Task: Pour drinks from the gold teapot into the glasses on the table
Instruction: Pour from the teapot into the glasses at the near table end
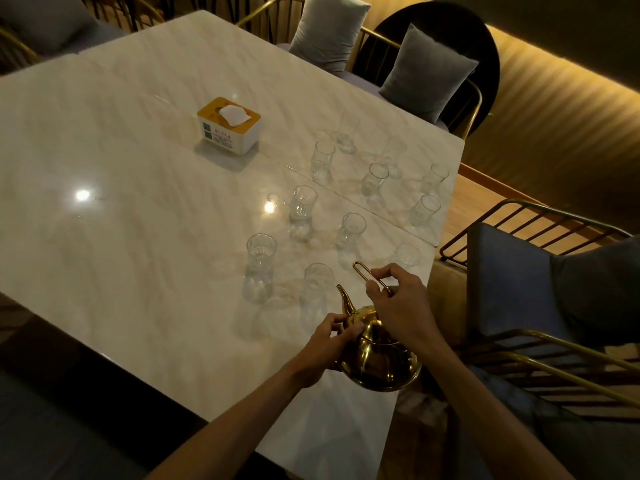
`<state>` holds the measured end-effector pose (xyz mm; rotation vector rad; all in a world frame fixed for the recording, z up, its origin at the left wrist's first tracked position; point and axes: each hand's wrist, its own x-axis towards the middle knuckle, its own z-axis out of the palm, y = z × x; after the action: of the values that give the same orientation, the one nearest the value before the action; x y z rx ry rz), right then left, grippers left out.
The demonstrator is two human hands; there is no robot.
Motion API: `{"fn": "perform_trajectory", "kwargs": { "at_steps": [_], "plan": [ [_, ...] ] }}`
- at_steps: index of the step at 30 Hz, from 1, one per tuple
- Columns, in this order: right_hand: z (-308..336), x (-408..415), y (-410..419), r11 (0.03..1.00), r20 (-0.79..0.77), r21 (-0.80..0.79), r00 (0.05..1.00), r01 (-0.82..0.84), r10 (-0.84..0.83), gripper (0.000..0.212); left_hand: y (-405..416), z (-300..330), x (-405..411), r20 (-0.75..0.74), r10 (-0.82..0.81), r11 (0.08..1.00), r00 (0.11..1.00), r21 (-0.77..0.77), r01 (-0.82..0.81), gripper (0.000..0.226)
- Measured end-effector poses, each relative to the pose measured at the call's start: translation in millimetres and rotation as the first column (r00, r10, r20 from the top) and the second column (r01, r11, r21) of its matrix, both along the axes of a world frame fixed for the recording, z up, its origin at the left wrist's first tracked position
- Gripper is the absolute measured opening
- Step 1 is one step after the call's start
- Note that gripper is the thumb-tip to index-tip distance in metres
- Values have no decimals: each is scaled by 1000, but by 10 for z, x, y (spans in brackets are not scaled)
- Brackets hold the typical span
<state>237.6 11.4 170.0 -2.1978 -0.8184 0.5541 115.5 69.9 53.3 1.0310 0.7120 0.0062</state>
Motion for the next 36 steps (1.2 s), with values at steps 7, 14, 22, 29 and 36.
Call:
{"fn": "perform_trajectory", "kwargs": {
  "at_steps": [7, 14, 22, 29, 36],
  "plan": [
    [-7, -1, 42, 1000, 6, 3, 1000, -9, 9, 14, 12, 23, -9, -17, -9, 1000, 1000, -17, 8, 51],
    [-46, 28, 72, 1000, 19, -2, 1000, -26, 26, 14, 19, 12, 1, -30, -4, 999, 1000, -34, 3, 52],
    [-105, 28, 35, 1000, 13, 21, 1000, -17, 16, 13, 26, -11, 12, -30, -17, 1000, 999, 7, 17, 45],
    [-175, -44, -94, 994, -25, 98, 999, 47, -44, 18, 45, -86, -14, -7, -25, 994, 1000, 104, 26, 48],
    [-193, -153, -184, 975, -39, 199, 995, 101, -95, 20, 98, -162, -25, -13, 6, 969, 1000, 248, -2, 72]
  ]
}}
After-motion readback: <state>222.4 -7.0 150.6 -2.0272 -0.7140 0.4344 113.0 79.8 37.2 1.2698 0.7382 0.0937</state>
